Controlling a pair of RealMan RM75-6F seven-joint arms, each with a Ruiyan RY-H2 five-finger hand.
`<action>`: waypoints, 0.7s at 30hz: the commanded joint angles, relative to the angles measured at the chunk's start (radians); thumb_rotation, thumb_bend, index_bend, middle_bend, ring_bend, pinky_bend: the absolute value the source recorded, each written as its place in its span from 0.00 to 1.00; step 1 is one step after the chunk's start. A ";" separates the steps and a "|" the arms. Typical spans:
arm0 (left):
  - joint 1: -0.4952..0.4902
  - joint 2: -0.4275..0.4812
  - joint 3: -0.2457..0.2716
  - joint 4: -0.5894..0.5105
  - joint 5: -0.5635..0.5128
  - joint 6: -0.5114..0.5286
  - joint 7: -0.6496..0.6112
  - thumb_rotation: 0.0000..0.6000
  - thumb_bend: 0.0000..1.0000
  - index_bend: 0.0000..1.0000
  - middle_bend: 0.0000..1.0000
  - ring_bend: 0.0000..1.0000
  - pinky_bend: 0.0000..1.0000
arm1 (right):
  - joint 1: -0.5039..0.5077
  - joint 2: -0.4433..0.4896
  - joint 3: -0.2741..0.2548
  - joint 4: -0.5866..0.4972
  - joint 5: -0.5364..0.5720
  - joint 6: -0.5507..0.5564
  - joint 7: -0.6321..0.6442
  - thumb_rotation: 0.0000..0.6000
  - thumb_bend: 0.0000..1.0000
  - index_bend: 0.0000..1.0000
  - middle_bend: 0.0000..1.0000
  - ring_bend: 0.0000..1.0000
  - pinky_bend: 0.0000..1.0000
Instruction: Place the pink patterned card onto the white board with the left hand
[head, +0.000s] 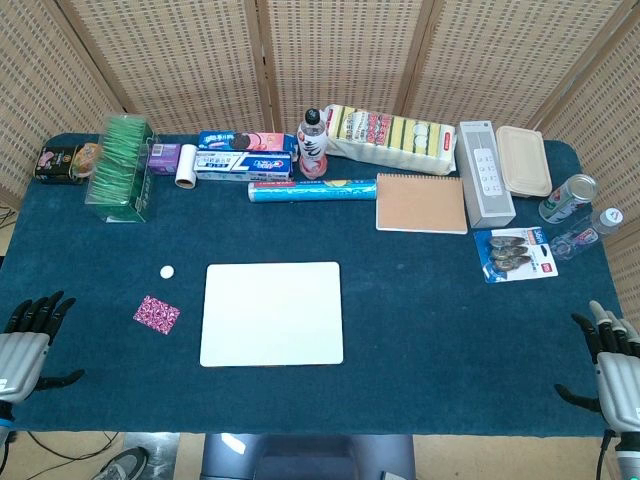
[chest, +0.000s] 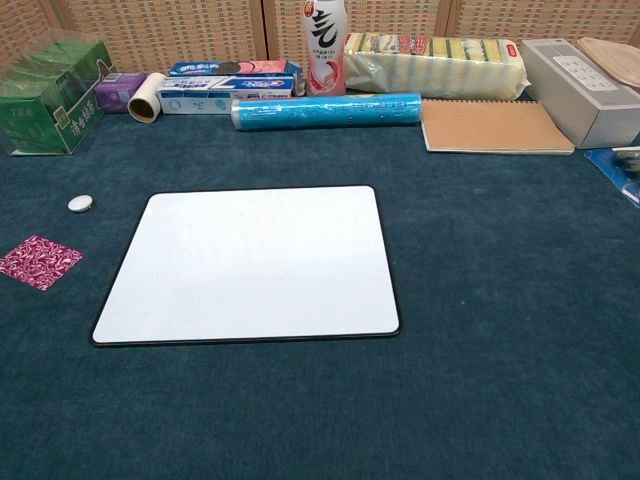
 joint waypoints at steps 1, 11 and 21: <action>0.000 0.000 0.000 0.001 0.001 0.000 0.000 1.00 0.08 0.00 0.00 0.00 0.00 | 0.002 -0.002 -0.001 0.001 0.001 -0.004 -0.004 1.00 0.01 0.11 0.00 0.00 0.00; -0.022 -0.006 0.006 0.012 0.024 -0.031 -0.005 1.00 0.08 0.00 0.00 0.00 0.00 | -0.001 -0.005 0.001 -0.007 0.008 0.001 -0.016 1.00 0.01 0.11 0.00 0.00 0.00; -0.207 -0.045 -0.040 0.089 -0.019 -0.320 -0.109 1.00 0.12 0.01 0.00 0.00 0.00 | -0.007 0.010 0.006 -0.008 0.014 0.011 0.014 1.00 0.01 0.11 0.00 0.00 0.00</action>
